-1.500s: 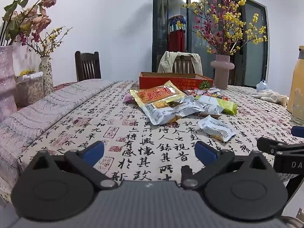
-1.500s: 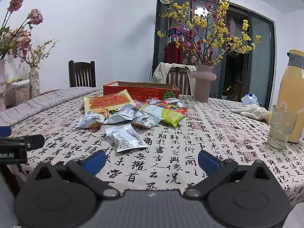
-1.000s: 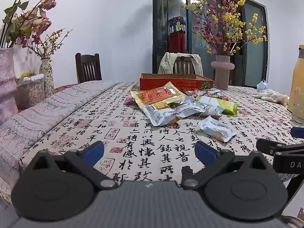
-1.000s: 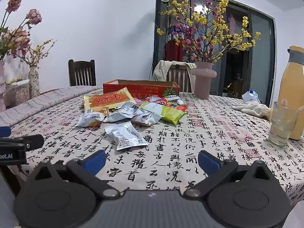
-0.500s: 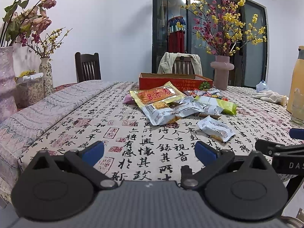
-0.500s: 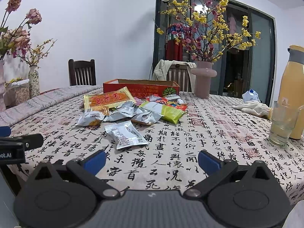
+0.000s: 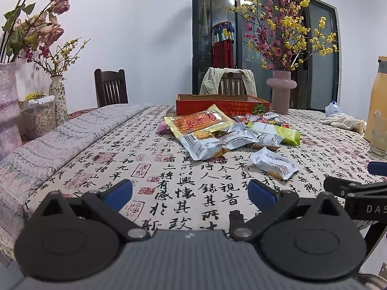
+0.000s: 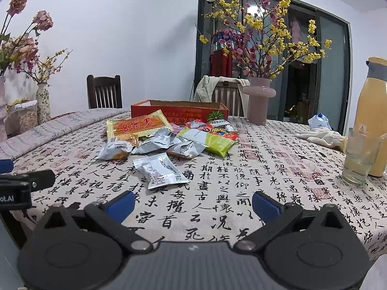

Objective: Organize snacks

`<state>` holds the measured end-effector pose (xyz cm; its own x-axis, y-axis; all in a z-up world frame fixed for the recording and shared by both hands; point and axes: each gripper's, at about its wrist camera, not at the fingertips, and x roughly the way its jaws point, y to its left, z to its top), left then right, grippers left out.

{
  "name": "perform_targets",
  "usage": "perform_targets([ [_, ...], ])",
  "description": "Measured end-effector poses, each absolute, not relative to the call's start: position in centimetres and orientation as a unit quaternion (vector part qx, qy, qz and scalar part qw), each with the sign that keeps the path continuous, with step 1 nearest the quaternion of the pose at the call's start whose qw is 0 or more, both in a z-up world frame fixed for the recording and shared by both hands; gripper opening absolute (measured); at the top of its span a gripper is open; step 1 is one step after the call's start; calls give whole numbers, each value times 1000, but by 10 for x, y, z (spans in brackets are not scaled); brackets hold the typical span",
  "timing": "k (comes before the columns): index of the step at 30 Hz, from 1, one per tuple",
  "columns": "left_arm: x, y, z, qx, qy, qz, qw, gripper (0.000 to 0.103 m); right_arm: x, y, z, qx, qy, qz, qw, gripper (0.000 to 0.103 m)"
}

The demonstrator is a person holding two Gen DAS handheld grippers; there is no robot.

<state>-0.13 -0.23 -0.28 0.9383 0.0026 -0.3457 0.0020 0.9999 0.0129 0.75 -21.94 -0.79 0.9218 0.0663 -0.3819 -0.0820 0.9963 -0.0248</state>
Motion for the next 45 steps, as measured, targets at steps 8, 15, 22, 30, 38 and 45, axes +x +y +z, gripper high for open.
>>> perform_targets([
  [8,-2,-2,-3,8,176,0,984,103,8,-220,-8,-20,196,38,980,103],
  [15,-2,-2,-3,8,176,0,984,103,8,-220,-10,-20,196,38,980,103],
  [22,-3,-3,-2,11,177,0,984,103,10,-220,-10,-20,198,38,979,103],
  [30,-3,-3,-1,12,176,0,984,103,10,-220,-10,-20,197,38,979,103],
  [38,-2,-3,-1,13,176,0,984,103,10,-220,-10,-20,196,38,980,103],
  [45,-2,-3,0,14,175,0,985,103,10,-221,-9,-19,196,40,980,103],
])
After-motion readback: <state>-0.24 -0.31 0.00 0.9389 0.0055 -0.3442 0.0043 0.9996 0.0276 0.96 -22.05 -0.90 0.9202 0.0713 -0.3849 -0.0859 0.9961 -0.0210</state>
